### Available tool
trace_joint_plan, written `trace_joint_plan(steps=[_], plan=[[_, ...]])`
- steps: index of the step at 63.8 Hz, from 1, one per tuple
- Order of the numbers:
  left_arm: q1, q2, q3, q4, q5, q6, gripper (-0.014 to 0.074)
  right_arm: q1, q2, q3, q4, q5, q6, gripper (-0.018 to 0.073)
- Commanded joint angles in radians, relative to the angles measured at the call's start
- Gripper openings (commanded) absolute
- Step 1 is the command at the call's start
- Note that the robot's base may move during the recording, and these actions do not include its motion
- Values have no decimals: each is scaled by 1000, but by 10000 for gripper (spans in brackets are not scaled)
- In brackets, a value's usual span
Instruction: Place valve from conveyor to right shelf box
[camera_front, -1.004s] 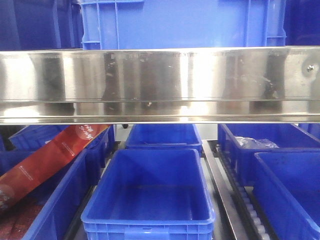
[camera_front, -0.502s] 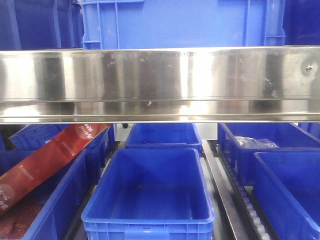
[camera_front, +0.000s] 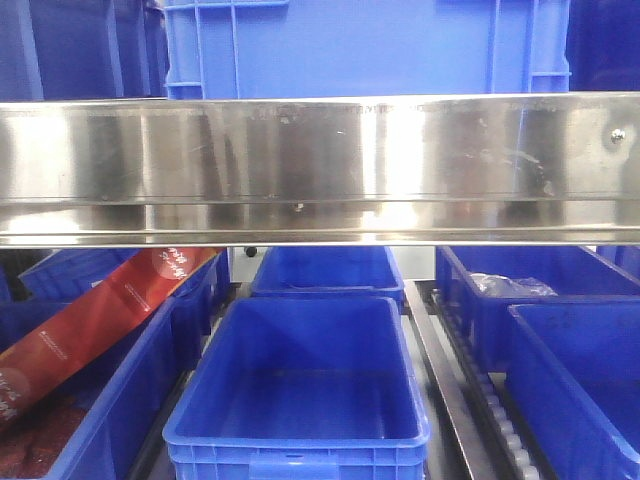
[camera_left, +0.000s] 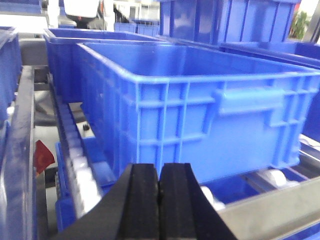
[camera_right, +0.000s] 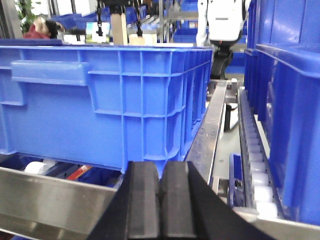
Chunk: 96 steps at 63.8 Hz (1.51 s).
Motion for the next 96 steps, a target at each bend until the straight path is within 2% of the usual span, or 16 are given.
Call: trace_joint_plan(steps=[1, 22, 47, 55, 62, 72, 88, 96], plan=[[-2, -91, 51, -9, -31, 0, -111, -3, -57, 12, -5, 0, -1, -169], [-2, -290, 94, -9, -23, 0, -111, -3, -103, 12, -5, 4, -1, -169], [-2, -306, 94, -9, -23, 0, -111, -5, -112, 16, -29, 5, -1, -169], [-2, -306, 94, -9, -23, 0, -111, -90, -178, 72, -93, -56, -1, -169], [-2, -306, 94, -9, -25, 0, -111, -194, -271, 154, -93, -31, -1, -169], [-2, -306, 94, -9, -25, 0, -111, -280, -377, 276, -93, -31, -1, -169], [-2, -306, 94, -9, -25, 0, -111, -260, -377, 322, -91, -31, -1, -169], [-2, -306, 94, -9, -25, 0, -111, -224, -377, 322, -91, -31, -1, -169]])
